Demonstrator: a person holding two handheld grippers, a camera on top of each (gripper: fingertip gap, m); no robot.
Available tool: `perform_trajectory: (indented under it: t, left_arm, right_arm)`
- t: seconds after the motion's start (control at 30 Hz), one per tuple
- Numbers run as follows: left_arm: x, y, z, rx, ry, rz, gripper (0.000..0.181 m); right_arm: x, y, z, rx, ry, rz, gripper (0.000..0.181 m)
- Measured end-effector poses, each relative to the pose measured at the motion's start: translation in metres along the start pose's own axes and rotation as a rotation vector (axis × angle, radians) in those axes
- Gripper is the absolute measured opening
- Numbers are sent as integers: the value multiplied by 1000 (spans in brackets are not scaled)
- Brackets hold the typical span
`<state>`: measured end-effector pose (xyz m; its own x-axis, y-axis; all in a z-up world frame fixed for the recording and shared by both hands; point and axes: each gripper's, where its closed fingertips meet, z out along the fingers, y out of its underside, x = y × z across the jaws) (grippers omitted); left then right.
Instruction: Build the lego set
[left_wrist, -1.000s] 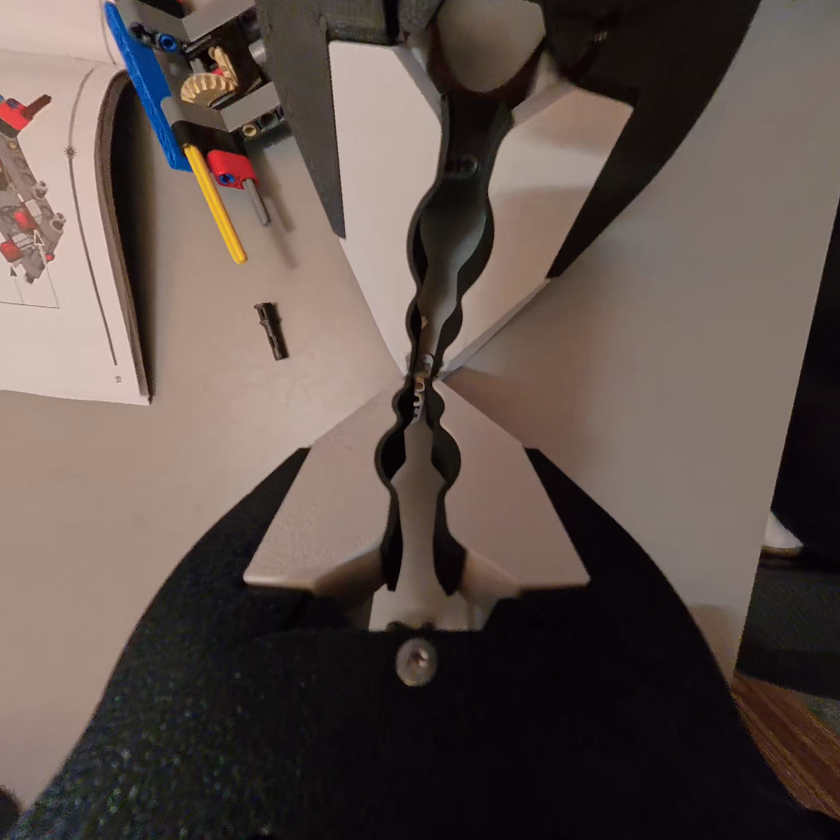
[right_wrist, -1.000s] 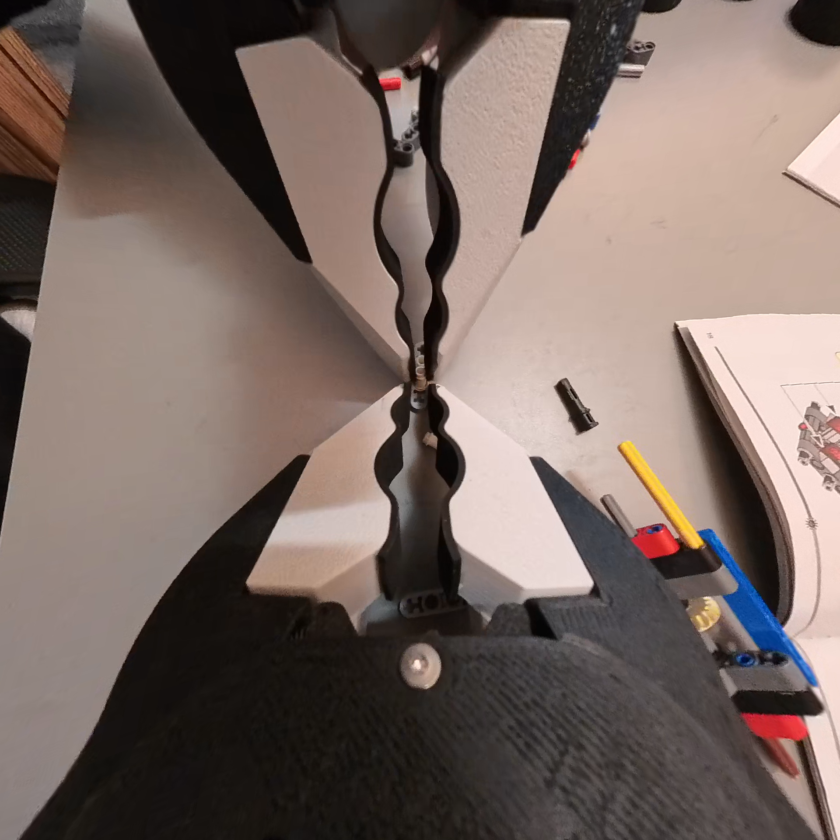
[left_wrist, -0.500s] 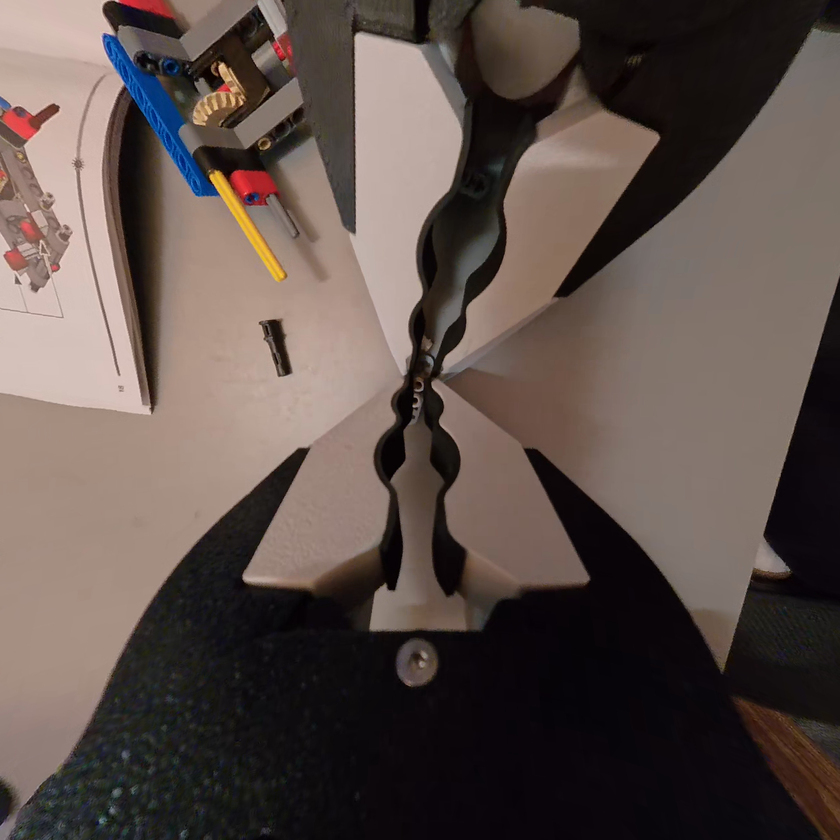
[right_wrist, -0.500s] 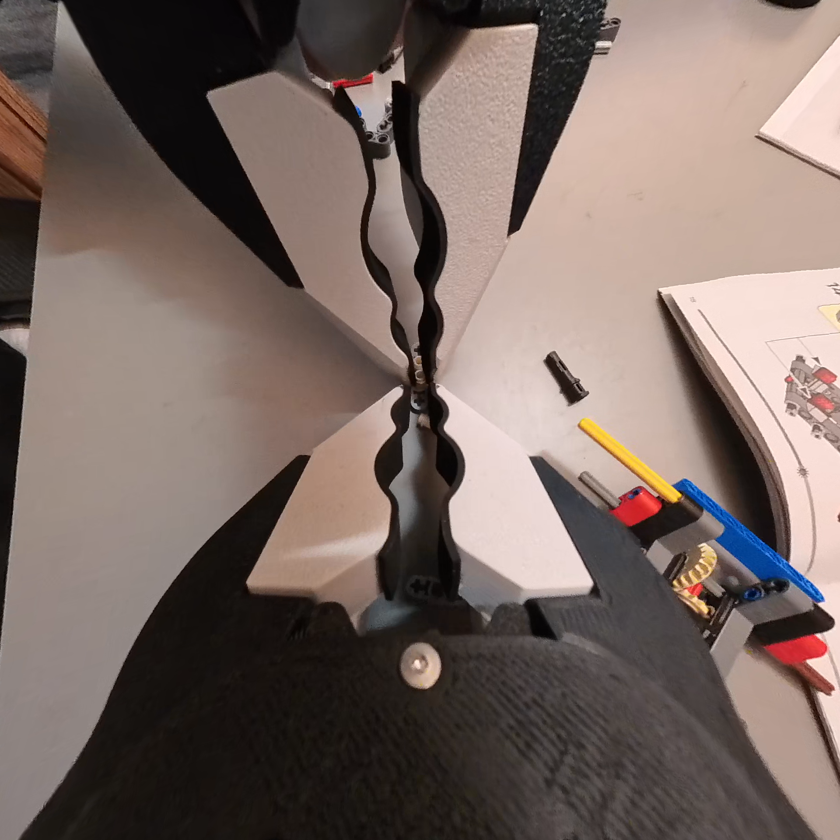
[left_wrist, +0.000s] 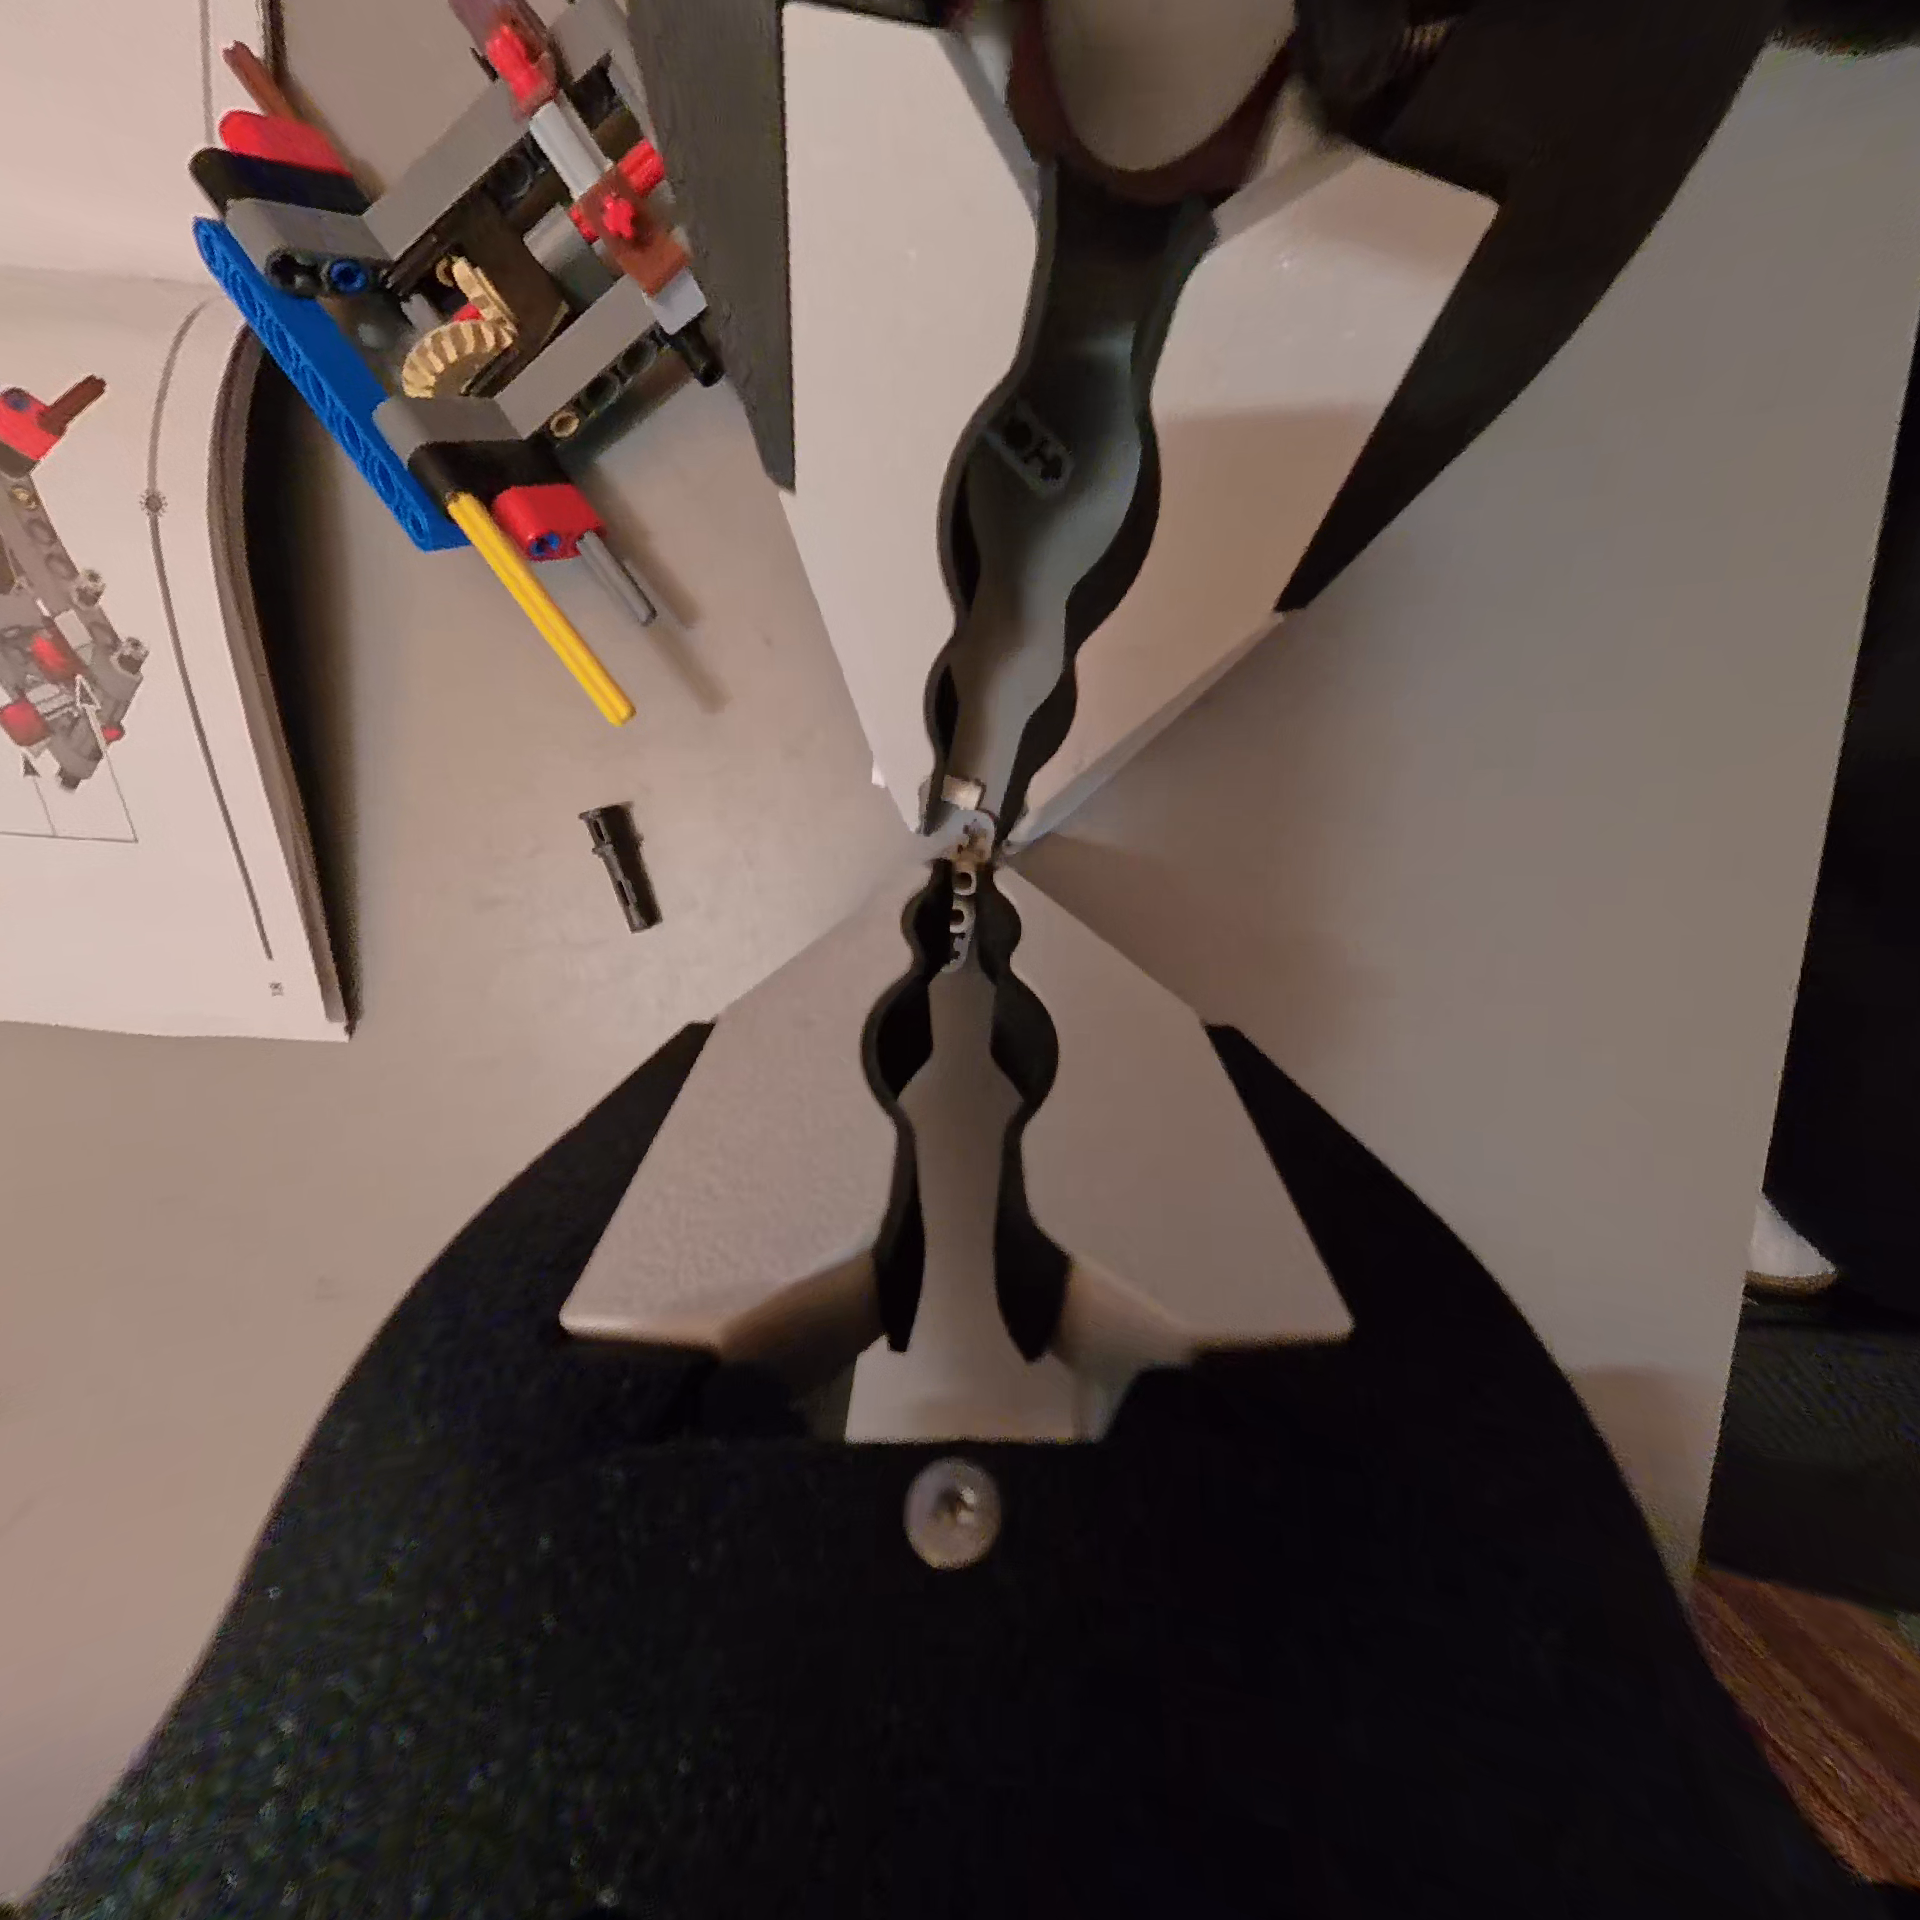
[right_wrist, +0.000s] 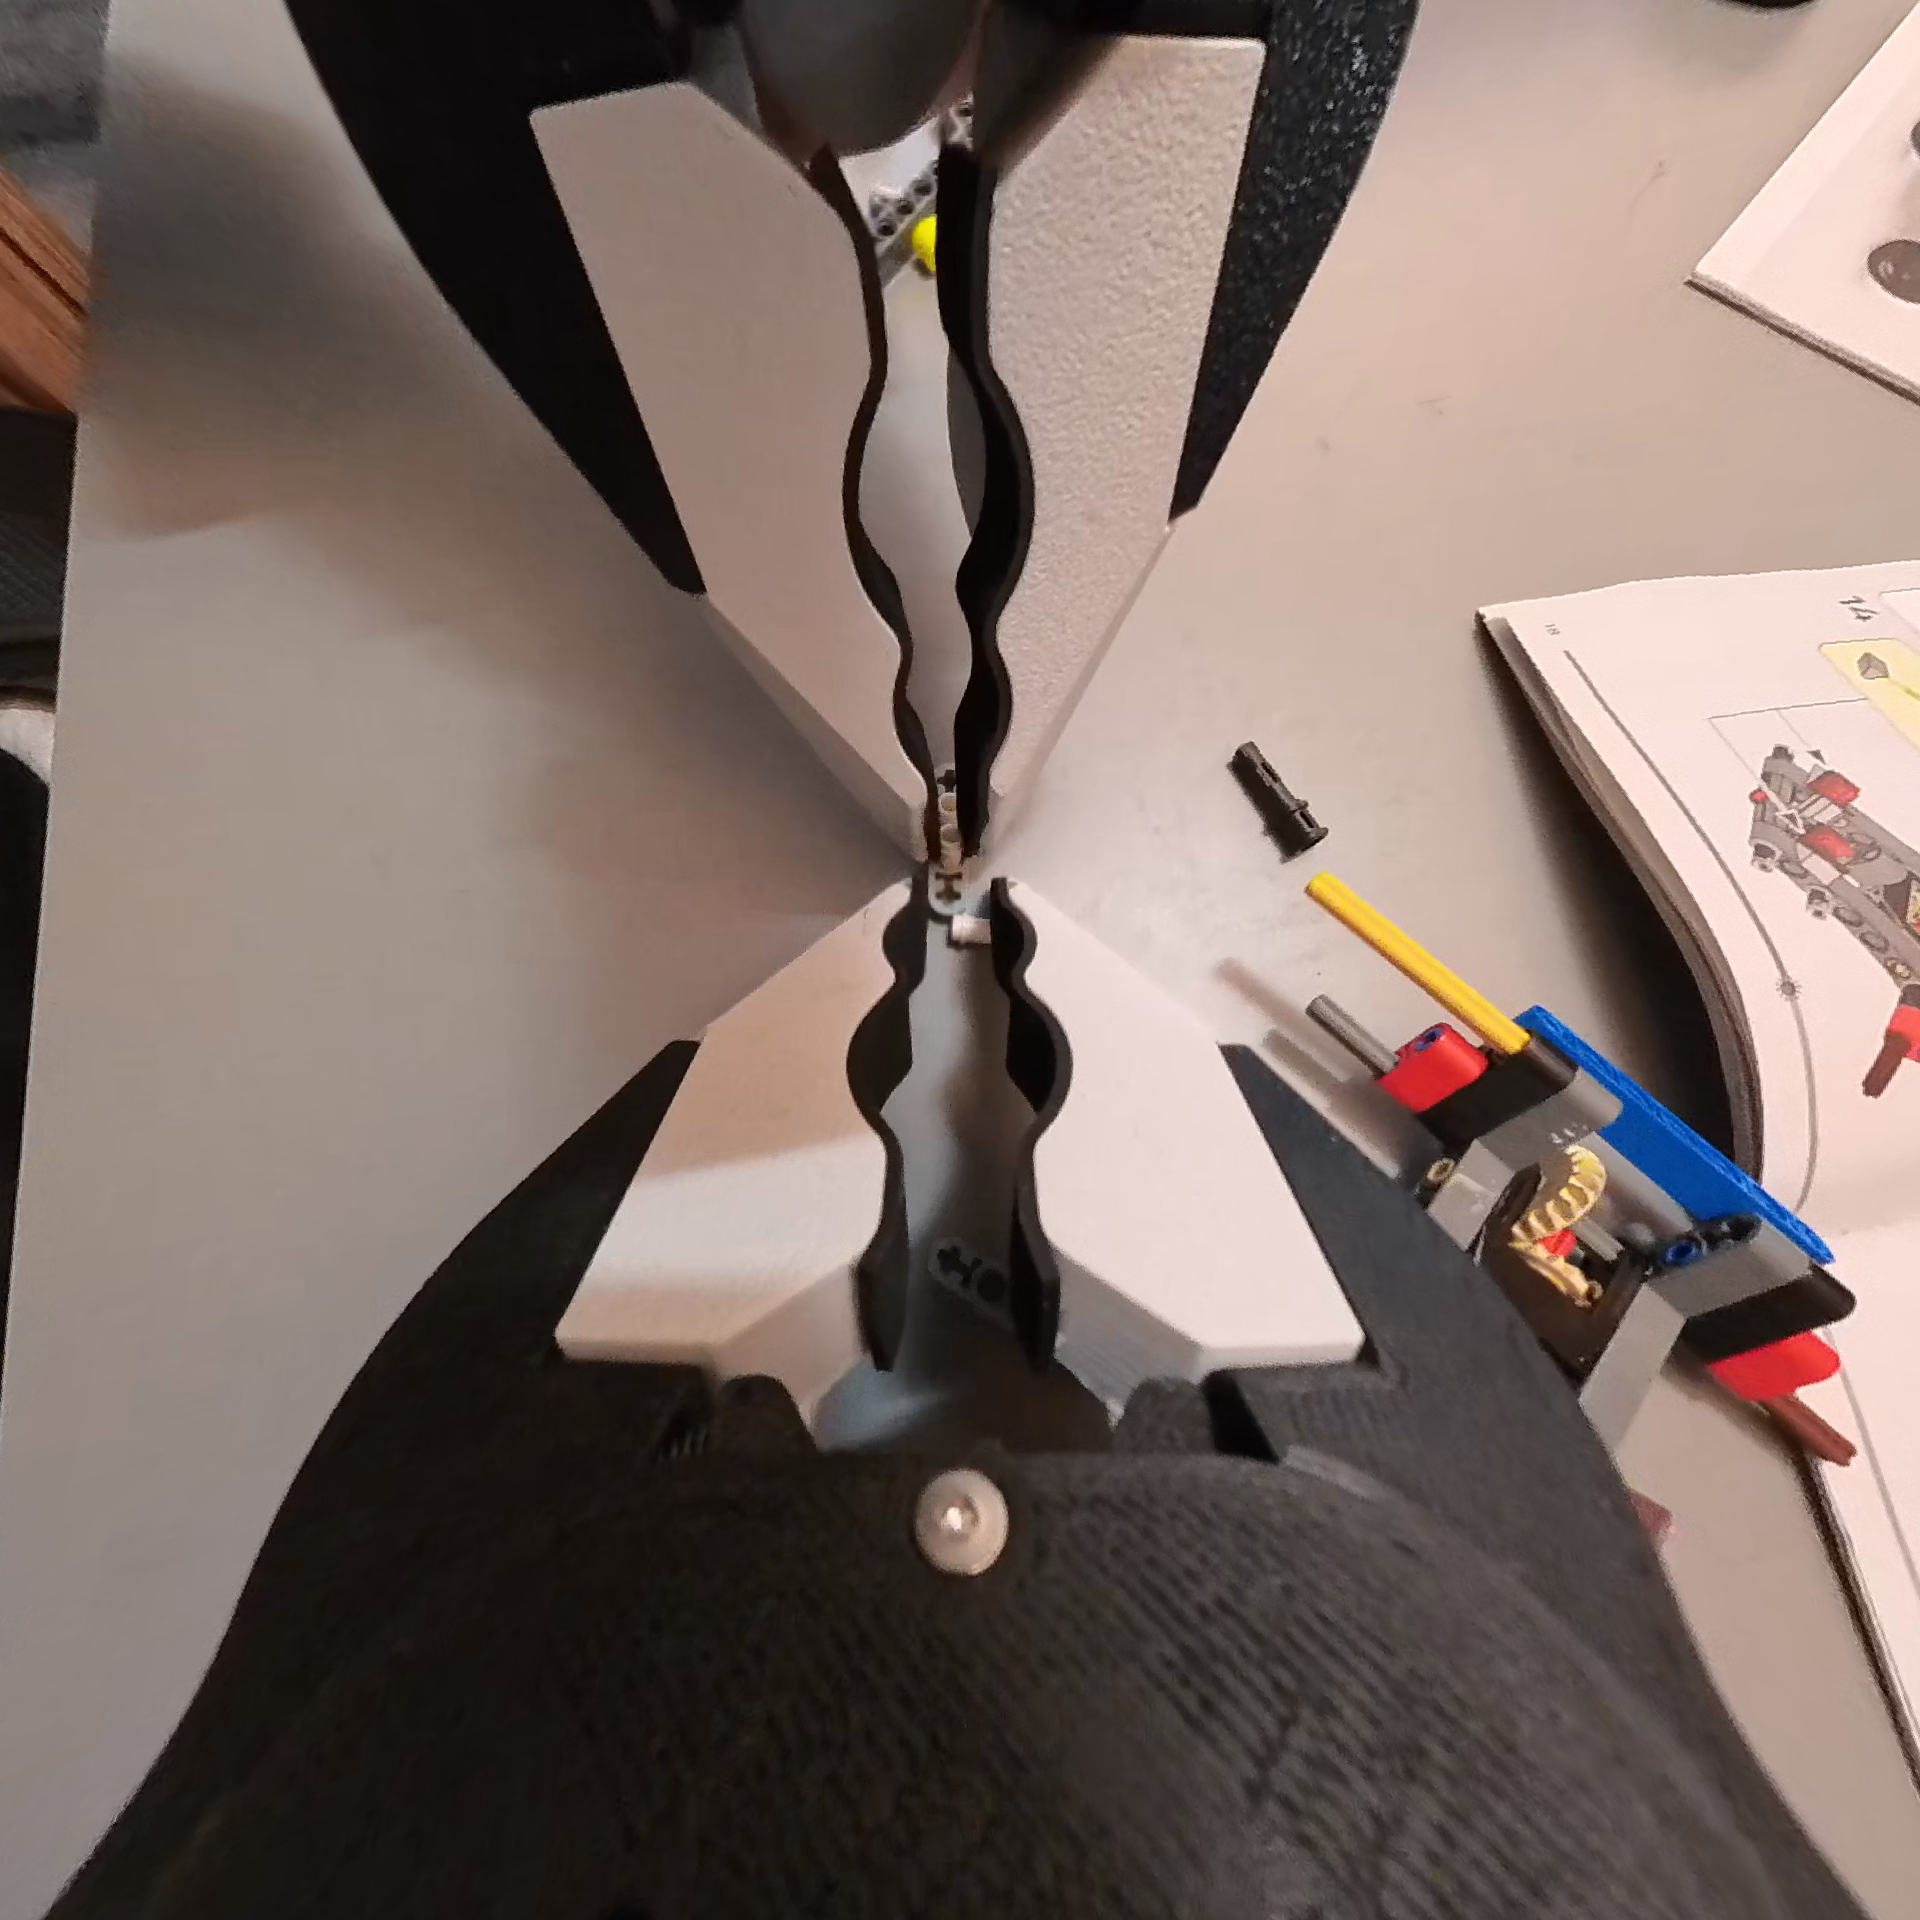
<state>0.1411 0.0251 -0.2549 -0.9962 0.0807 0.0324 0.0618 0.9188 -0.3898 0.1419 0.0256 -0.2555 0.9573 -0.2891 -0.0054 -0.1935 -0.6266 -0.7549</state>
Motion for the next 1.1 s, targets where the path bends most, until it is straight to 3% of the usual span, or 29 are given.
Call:
perform_trajectory:
  t: [0.6,0.73,1.0,1.1]
  left_arm:
    - [4,-12,7,-104,-41,74,2]
    - [4,-16,8,-29,-46,57,2]
    - [8,-25,-15,149,-65,-5,30]
    - [3,-13,-18,163,-114,-33,30]
  right_arm:
    - [4,6,-23,65,-36,58,20]
    - [5,14,-18,7,-18,34,19]
    - [4,15,-18,3,-13,24,17]
    - [3,15,-18,2,-12,11,19]
